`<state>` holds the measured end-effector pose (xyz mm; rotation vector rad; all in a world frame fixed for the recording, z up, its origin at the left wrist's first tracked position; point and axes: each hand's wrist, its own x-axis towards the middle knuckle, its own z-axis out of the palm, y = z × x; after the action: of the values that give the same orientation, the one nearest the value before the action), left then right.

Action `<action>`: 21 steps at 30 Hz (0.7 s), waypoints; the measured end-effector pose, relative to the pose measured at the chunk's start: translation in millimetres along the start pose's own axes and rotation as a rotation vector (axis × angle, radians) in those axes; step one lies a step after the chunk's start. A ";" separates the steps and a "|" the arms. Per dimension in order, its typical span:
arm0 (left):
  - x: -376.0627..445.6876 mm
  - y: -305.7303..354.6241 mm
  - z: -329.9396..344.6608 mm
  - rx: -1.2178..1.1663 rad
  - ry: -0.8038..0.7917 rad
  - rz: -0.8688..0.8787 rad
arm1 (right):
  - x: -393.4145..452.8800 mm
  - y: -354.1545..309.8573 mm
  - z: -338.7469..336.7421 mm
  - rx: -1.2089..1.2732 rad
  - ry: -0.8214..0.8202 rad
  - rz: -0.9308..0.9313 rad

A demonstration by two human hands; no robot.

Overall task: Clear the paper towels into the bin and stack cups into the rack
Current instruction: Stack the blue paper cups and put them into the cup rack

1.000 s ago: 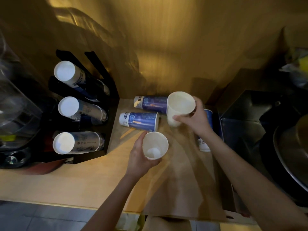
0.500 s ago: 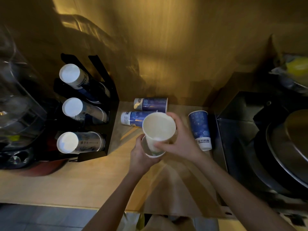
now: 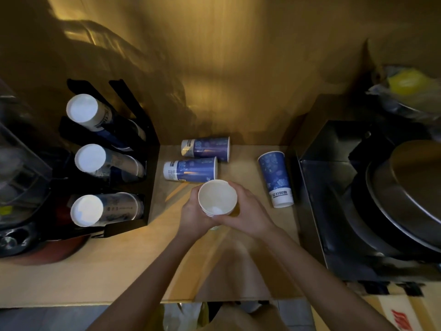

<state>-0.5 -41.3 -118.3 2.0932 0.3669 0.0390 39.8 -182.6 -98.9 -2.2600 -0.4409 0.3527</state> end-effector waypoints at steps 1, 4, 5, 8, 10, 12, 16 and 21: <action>3.5 2.9 2.1 0.020 -0.025 0.022 | -0.2 1.9 -4.7 0.026 0.014 0.014; 12.0 19.8 15.6 0.026 -0.127 0.066 | -7.2 12.1 -22.8 0.145 0.084 0.102; 13.8 27.3 21.8 0.014 -0.163 0.086 | -11.3 17.2 -29.9 0.176 0.114 0.131; 18.0 48.8 41.9 0.007 -0.251 0.190 | -28.7 32.0 -52.3 0.223 0.202 0.214; 19.8 59.1 55.9 0.052 -0.312 0.269 | -43.5 41.2 -65.3 0.238 0.258 0.254; 19.1 65.3 68.9 0.085 -0.369 0.312 | -57.1 49.2 -75.0 0.214 0.308 0.270; 12.1 72.5 90.6 0.084 -0.428 0.328 | -75.4 59.2 -84.5 0.162 0.342 0.311; 10.2 73.9 102.9 0.106 -0.453 0.350 | -82.0 67.6 -86.0 0.123 0.348 0.332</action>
<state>45.2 -159.7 -111.4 2.1724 -0.2763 -0.2494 12.6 -315.8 -84.8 -2.2125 0.1349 0.1411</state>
